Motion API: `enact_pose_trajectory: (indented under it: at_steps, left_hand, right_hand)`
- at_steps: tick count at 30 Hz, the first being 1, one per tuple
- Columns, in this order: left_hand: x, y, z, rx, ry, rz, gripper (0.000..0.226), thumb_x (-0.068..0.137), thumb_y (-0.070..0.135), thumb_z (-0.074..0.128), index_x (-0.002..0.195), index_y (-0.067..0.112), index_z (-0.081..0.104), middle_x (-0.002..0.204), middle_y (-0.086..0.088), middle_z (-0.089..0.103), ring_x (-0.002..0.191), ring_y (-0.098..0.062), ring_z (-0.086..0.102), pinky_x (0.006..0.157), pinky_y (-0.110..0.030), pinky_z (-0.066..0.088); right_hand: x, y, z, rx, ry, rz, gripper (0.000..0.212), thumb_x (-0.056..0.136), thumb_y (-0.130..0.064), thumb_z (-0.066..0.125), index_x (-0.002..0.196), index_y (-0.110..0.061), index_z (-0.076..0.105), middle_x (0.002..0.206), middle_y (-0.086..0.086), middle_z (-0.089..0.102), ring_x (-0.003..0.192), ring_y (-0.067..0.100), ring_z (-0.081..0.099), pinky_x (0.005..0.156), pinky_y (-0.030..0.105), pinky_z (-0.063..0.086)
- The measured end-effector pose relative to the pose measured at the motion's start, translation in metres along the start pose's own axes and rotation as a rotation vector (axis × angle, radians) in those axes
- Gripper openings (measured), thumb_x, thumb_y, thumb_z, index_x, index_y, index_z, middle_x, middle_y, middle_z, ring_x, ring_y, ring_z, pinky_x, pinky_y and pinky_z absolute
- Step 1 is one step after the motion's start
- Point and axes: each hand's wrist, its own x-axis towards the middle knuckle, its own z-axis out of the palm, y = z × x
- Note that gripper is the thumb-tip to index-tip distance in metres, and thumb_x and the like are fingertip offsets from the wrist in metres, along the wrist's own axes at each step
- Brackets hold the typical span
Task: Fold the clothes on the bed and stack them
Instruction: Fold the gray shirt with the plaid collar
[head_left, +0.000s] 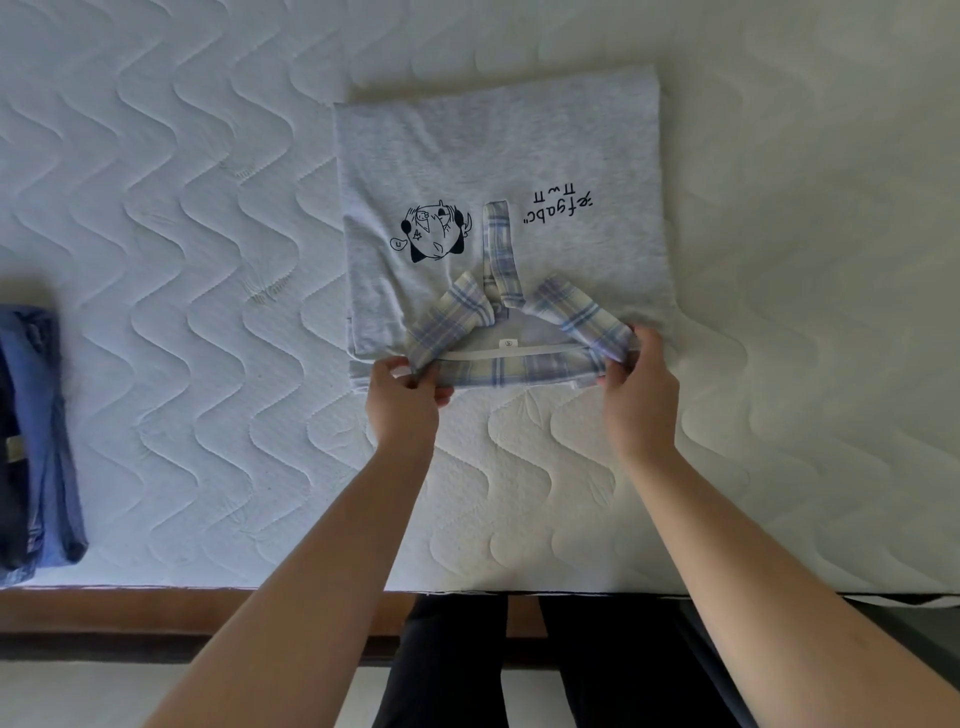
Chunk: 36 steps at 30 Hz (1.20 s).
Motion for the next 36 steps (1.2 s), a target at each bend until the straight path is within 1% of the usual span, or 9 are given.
enact_pose_trajectory:
  at_steps: [6,11,15,18,21,25,29,33,36]
  left_hand:
    - [-0.006,-0.009,-0.002,0.311,0.083,0.198,0.047,0.083,0.032,0.075,0.117,0.021,0.045,0.089,0.002,0.065,0.076,-0.019,0.067,0.057,-0.027,0.05]
    - [-0.006,-0.015,-0.002,0.773,0.169,0.772,0.045,0.087,0.023,0.071,0.125,0.01,0.051,0.116,-0.014,0.056,0.103,-0.029,0.056,0.087,-0.042,0.049]
    - [0.01,-0.015,-0.003,0.992,0.135,1.059,0.027,0.082,0.006,0.073,0.108,0.009,0.068,0.1,-0.013,0.062,0.088,-0.037,0.058,0.077,-0.048,0.048]
    - [0.021,-0.014,-0.006,1.064,0.1,1.161,0.024,0.08,0.01,0.075,0.104,0.011,0.07,0.096,-0.011,0.063,0.084,-0.035,0.058,0.076,-0.047,0.048]
    - [0.025,-0.01,0.0,1.065,0.096,1.272,0.029,0.083,0.017,0.069,0.111,0.012,0.066,0.103,-0.011,0.061,0.092,-0.033,0.057,0.083,-0.046,0.046]
    - [0.026,0.0,0.019,1.065,0.026,1.318,0.037,0.08,0.008,0.07,0.116,0.011,0.063,0.114,-0.011,0.06,0.105,-0.032,0.056,0.092,-0.045,0.045]
    - [0.03,0.012,0.032,1.149,0.06,1.329,0.029,0.073,0.01,0.079,0.1,0.013,0.069,0.101,-0.007,0.064,0.089,-0.029,0.06,0.079,-0.04,0.047]
    - [0.034,0.018,0.035,1.151,0.044,1.345,0.023,0.067,0.009,0.083,0.086,0.014,0.07,0.081,-0.002,0.064,0.07,-0.025,0.059,0.066,-0.035,0.047]
    - [0.036,0.016,0.033,1.055,0.076,1.359,0.013,0.076,0.016,0.082,0.076,0.014,0.069,0.072,-0.001,0.063,0.061,-0.023,0.057,0.058,-0.032,0.046]
  right_hand:
    - [-0.001,0.008,0.001,-0.054,0.044,-0.048,0.047,0.092,-0.013,0.061,0.135,-0.016,0.044,0.121,0.008,0.056,0.095,0.022,0.064,0.075,0.029,0.049]
    - [0.001,0.008,-0.001,-0.52,0.065,-0.385,0.058,0.082,-0.012,0.07,0.136,-0.01,0.049,0.108,0.016,0.056,0.087,0.034,0.06,0.072,0.043,0.051]
    - [0.002,0.018,0.0,-0.73,0.089,-0.528,0.049,0.08,-0.003,0.07,0.127,-0.013,0.061,0.095,0.014,0.06,0.078,0.032,0.058,0.069,0.04,0.046]
    - [-0.003,0.022,0.003,-0.828,0.159,-0.585,0.047,0.079,-0.005,0.069,0.124,-0.017,0.064,0.095,0.01,0.06,0.08,0.029,0.057,0.07,0.039,0.043]
    - [-0.003,0.013,0.012,-0.79,0.136,-0.63,0.053,0.08,-0.018,0.064,0.132,-0.018,0.055,0.118,0.01,0.057,0.104,0.031,0.053,0.086,0.042,0.037]
    - [0.007,-0.011,0.034,-0.746,-0.05,-0.691,0.057,0.091,-0.016,0.056,0.145,-0.011,0.04,0.145,0.011,0.044,0.133,0.03,0.04,0.109,0.043,0.029]
    - [0.023,-0.022,0.048,-0.77,-0.188,-0.664,0.055,0.099,-0.009,0.041,0.151,-0.005,0.024,0.156,0.01,0.032,0.145,0.026,0.026,0.119,0.038,0.02]
    - [0.034,-0.023,0.046,-0.735,-0.177,-0.653,0.051,0.095,-0.009,0.027,0.145,-0.001,0.039,0.147,0.012,0.046,0.141,0.026,0.035,0.115,0.04,0.027]
    - [0.033,-0.021,0.045,-0.692,-0.083,-0.707,0.04,0.097,-0.007,0.044,0.136,-0.004,0.053,0.136,0.009,0.058,0.133,0.025,0.047,0.108,0.041,0.036]
